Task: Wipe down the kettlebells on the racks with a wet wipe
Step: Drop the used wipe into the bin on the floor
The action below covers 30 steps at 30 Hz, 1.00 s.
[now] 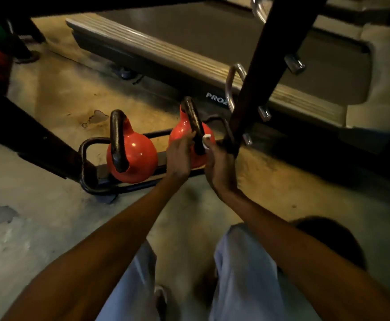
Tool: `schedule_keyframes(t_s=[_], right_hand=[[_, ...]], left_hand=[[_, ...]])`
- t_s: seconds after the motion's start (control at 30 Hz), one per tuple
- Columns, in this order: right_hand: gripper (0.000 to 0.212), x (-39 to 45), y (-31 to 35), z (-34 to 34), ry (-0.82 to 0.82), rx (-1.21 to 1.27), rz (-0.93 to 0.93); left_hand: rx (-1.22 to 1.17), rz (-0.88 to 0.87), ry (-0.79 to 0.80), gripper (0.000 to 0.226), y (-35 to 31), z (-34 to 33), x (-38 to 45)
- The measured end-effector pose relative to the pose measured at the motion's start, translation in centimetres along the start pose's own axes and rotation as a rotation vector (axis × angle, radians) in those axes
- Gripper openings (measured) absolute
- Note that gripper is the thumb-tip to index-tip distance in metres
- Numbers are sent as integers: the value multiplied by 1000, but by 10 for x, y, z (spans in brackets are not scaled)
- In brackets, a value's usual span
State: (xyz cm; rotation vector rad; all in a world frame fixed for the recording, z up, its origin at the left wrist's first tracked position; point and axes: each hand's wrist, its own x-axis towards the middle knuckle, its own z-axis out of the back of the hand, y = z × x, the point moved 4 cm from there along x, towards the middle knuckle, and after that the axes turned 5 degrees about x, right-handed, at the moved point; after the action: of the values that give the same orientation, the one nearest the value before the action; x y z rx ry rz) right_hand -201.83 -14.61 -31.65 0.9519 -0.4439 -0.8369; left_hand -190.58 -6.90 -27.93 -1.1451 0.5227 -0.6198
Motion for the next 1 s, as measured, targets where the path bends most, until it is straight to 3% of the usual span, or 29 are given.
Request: schedule_keyframes(t_s=[0.07,0.17,0.27,0.4,0.7,0.83,1.0], right_hand=[[41,-17,4,8,-33,24,-30],[31,-51,27,38,-41,66,-54],[34,-99,50,80,-88,24,-49],[33,-159,51,126,-86,-94,-207],[20,-282,108,247,-375,-234,-431],[17,-320,99,285,-409,-349,-496],[28,-338,71,323,-346,-425,-391]], left_hand=[[-127,200,77,23,-3,2,-10],[-45,258,174,29,-18,7,-32],[149,119,265,25,-47,5,-72],[422,114,462,46,-93,-3,-133],[786,-58,873,55,-205,-14,-254],[920,-282,978,58,-231,-43,-276],[1018,-400,1060,63,-239,-94,-290]])
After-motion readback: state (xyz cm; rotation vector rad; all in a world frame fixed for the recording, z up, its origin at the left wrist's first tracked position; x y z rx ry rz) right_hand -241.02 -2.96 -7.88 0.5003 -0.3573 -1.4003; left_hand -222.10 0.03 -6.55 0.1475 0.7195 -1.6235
